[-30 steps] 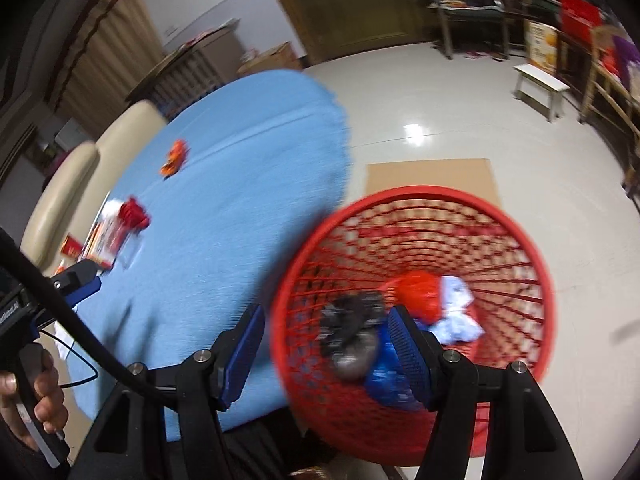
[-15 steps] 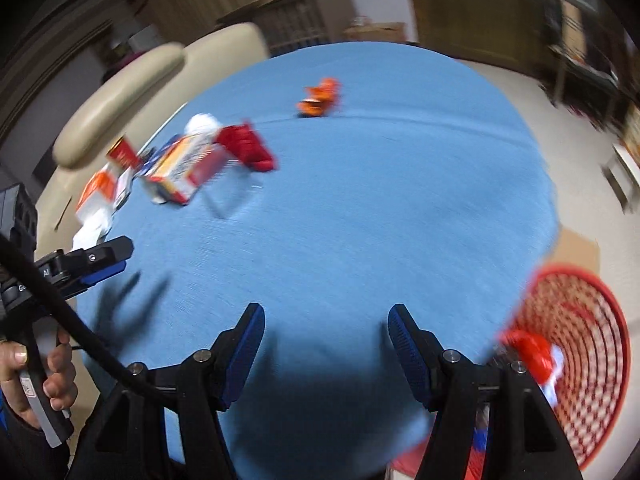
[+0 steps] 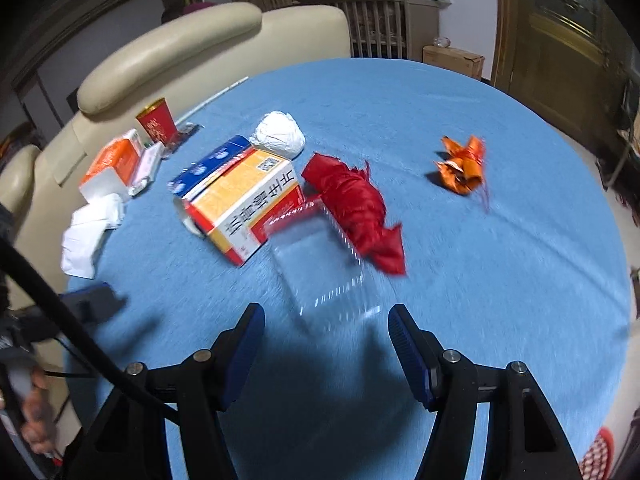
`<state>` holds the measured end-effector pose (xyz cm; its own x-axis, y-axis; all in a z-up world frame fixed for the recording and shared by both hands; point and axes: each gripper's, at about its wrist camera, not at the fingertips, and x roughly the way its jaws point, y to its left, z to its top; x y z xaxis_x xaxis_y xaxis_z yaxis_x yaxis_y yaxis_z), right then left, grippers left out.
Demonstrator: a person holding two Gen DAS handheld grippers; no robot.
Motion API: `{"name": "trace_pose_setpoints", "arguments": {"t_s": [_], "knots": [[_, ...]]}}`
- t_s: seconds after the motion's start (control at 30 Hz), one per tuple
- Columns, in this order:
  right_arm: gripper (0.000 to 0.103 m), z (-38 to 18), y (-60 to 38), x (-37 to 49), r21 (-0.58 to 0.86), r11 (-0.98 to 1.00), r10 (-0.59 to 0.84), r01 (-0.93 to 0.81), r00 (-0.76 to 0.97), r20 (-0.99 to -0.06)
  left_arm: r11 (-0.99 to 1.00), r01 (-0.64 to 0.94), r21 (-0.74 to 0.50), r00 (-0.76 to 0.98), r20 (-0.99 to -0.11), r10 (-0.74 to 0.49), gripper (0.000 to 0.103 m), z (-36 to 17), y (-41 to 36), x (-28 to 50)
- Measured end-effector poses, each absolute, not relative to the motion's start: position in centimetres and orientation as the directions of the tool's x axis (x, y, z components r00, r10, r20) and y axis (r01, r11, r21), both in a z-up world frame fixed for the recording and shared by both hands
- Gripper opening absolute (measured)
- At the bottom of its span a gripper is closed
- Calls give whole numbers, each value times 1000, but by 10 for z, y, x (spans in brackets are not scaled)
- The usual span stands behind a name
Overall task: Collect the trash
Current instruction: 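Move both tools back over the table toward the boxes and clear tray, then grasp the clear plastic tray with the right tool while the left tool grasps the blue box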
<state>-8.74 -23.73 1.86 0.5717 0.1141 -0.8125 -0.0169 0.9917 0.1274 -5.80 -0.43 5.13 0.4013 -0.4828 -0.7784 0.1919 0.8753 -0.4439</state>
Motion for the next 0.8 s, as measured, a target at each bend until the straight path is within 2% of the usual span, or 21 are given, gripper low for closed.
{"name": "trace_pose_setpoints", "arguments": {"t_s": [0.23,0.3,0.57,0.73,0.8], "knots": [[68,-2,-241,-65,145,989,121,-3,559,-820,891,191,-412,421,-786,-453,81,58,-4,-41],[61,-6,-241,-63,163,987,139,-8,559,-818,888,212,-409,422,-781,-460,81,63,-14,-35],[60,-6,-238,-81,177,984,153,-14,567,-809,886,292,-361,392,-799,-455,81,65,-72,10],[60,-6,-247,-95,211,978,168,7,574,-801,917,230,-326,353,-850,-390,81,45,-78,37],[60,-7,-250,-99,224,974,175,14,577,-798,920,178,-351,343,-854,-392,81,37,-66,40]]}}
